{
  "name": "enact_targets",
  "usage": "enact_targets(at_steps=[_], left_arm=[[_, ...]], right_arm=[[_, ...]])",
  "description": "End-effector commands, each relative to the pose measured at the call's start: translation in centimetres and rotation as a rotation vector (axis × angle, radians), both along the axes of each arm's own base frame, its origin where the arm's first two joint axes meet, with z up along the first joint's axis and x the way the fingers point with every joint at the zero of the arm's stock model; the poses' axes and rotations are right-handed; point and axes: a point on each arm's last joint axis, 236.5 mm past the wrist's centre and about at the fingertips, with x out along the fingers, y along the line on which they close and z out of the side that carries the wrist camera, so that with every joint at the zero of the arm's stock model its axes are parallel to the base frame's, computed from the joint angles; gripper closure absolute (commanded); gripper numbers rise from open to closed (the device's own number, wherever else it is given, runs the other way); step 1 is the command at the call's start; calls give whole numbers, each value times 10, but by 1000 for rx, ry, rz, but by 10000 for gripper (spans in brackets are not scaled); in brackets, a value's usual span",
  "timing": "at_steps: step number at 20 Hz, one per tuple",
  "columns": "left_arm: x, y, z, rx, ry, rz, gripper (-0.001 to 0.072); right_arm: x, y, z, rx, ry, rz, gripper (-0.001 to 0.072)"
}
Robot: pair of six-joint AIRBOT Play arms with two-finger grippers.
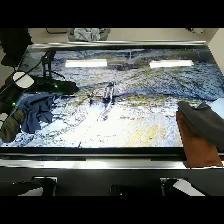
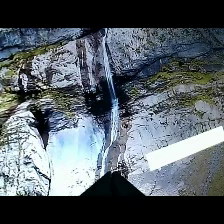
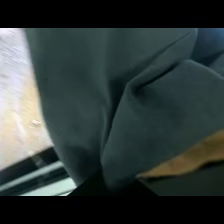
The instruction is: Fold the shirts.
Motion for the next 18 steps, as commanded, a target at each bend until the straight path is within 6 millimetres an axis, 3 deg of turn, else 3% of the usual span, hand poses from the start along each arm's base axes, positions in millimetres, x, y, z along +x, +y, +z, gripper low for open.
enact_targets(at_steps=[1,6,7,9,10,11,12,13,15,16,17,18], left_arm=[[0,0,0,1,-2,-1,677],[0,0,0,1,-3,0,677],[0,0,1,1,-3,0,677],[1,0,5,-1,-11,-1,677],[3,1,13,-3,-25,-3,677],[6,3,27,-5,-48,-3,677],[10,7,46,-8,-81,0,677],[15,14,68,-11,-120,7,678],[25,36,112,43,-225,36,679],[31,56,127,123,-270,82,679],[35,80,133,213,-284,154,679],[36,105,129,308,-269,226,679]], right_arm=[[-38,0,-51,-7,167,-25,667],[-51,7,-94,16,219,-38,663],[-50,6,-96,10,214,-46,588],[-43,-3,-95,-29,184,-34,40],[-33,-12,-88,-69,133,-5,14],[-20,-27,-73,-129,78,0,14],[3,-48,-46,-217,-19,-4,15],[32,-68,-10,-323,-148,5,18],[99,-93,91,-613,-422,105,24],[129,-83,134,-724,-516,191,25],[156,-58,163,-793,-590,295,25],[183,-19,176,-802,-642,405,25]])
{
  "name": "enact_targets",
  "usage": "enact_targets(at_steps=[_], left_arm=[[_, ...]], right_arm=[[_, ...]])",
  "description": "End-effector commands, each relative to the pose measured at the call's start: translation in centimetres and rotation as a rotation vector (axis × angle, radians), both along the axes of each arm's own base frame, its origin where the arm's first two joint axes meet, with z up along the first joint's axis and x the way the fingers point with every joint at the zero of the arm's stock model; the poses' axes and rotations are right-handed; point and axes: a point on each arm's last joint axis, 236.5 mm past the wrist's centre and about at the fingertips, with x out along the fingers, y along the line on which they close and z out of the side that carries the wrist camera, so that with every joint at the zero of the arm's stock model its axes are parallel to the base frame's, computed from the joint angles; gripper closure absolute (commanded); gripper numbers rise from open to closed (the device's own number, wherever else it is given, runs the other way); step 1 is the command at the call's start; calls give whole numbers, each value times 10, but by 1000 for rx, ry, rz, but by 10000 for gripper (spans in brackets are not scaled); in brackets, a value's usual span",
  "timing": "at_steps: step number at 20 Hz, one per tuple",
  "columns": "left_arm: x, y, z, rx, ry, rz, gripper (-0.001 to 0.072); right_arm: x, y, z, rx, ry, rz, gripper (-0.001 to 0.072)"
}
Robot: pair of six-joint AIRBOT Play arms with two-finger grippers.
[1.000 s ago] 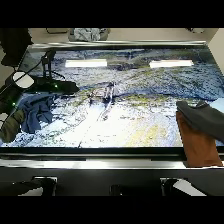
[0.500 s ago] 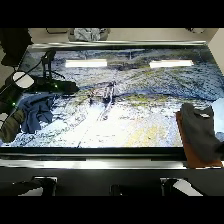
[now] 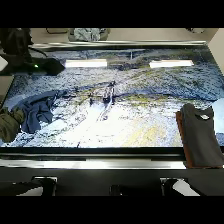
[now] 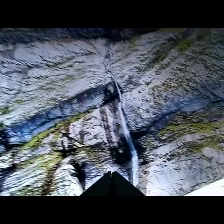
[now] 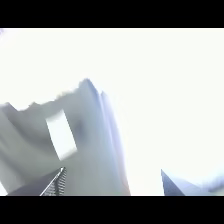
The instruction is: Fold the shirts.
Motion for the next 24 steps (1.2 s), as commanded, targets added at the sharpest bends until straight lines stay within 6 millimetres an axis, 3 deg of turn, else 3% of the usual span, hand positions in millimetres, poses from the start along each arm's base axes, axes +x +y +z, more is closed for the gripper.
enact_targets(at_steps=[1,2,3,5,6,7,8,12,24], left_arm=[[1,81,5,267,21,245,677],[-14,95,-24,328,138,268,671],[-34,100,-58,360,279,258,595],[-96,102,-141,416,611,199,59],[-125,98,-176,428,721,145,-12],[-144,95,-200,418,770,125,-12],[-149,92,-210,388,752,141,-11],[-127,80,-193,309,554,199,-11],[-123,79,-189,304,539,201,-12]], right_arm=[[91,95,86,-217,-195,344,26],[99,135,62,-179,-111,424,33],[102,168,27,-146,5,474,36],[86,234,-56,-51,275,600,35],[71,263,-92,12,387,663,35],[57,286,-118,59,469,715,35],[50,297,-132,78,513,730,35],[46,307,-139,74,533,739,32],[47,299,-139,42,539,732,32]])
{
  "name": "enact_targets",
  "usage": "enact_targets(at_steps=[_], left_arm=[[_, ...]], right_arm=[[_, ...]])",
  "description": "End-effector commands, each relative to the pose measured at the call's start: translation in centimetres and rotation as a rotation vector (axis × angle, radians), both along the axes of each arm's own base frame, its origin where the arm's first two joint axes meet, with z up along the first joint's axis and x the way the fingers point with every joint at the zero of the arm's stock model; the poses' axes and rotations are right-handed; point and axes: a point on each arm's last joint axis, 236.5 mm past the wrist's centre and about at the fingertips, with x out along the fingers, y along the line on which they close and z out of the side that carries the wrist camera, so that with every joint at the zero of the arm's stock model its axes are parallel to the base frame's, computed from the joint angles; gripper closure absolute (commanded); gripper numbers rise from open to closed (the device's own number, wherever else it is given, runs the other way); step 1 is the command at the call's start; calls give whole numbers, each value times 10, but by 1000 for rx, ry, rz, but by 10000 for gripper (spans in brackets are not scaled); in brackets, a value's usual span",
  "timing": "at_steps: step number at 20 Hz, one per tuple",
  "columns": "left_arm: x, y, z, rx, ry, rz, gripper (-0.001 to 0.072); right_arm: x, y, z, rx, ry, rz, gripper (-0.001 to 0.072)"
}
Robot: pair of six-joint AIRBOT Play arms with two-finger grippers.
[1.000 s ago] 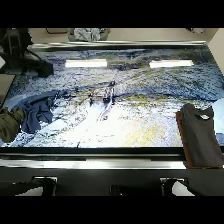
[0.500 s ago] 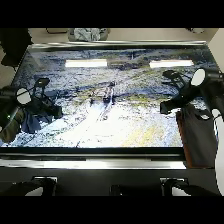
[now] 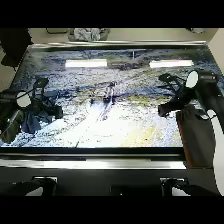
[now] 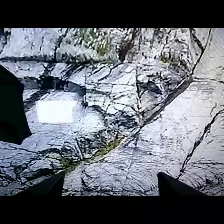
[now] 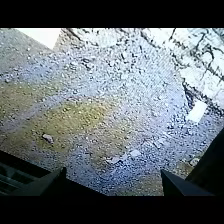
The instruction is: Fold the shirts.
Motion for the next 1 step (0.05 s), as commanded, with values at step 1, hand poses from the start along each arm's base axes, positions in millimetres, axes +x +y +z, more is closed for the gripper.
enact_targets(at_steps=[1], left_arm=[[1,0,0,0,-4,0,-12]], right_arm=[[0,1,0,0,2,2,32]])
